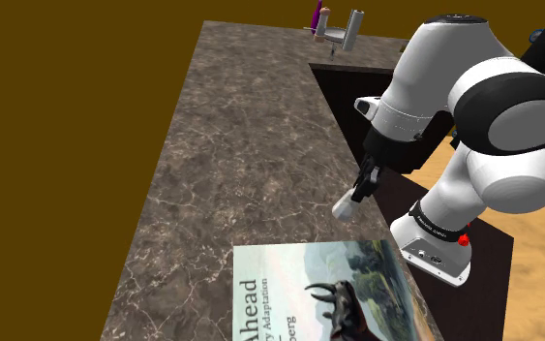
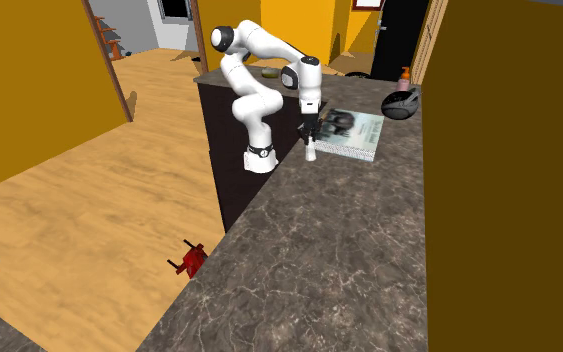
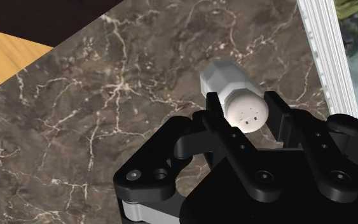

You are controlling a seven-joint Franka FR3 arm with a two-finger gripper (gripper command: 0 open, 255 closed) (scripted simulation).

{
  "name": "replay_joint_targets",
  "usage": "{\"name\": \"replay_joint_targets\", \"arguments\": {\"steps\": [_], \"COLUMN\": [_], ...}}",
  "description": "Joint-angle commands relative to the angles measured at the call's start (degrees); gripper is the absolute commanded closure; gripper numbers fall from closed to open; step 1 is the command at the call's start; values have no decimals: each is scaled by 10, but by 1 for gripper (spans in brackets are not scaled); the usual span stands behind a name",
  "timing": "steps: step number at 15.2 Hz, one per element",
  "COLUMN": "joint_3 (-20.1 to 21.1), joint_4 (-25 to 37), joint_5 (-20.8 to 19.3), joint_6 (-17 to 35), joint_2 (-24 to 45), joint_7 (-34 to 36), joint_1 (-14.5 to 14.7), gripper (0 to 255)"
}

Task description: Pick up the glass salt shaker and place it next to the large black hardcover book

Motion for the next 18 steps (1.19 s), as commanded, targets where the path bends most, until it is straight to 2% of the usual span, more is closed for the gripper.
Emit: {"name": "replay_joint_targets", "arguments": {"steps": [1, 2, 7, 11, 18], "joint_3": [0, 0, 0, -35, -35], "joint_4": [0, 0, 0, 59, 59], "joint_5": [0, 0, 0, -39, -39], "joint_6": [0, 0, 0, -86, -86], "joint_2": [0, 0, 0, -28, -28], "joint_7": [0, 0, 0, 3, 3], "joint_1": [0, 0, 0, -19, -19], "gripper": [255, 0, 0, 0, 0]}}
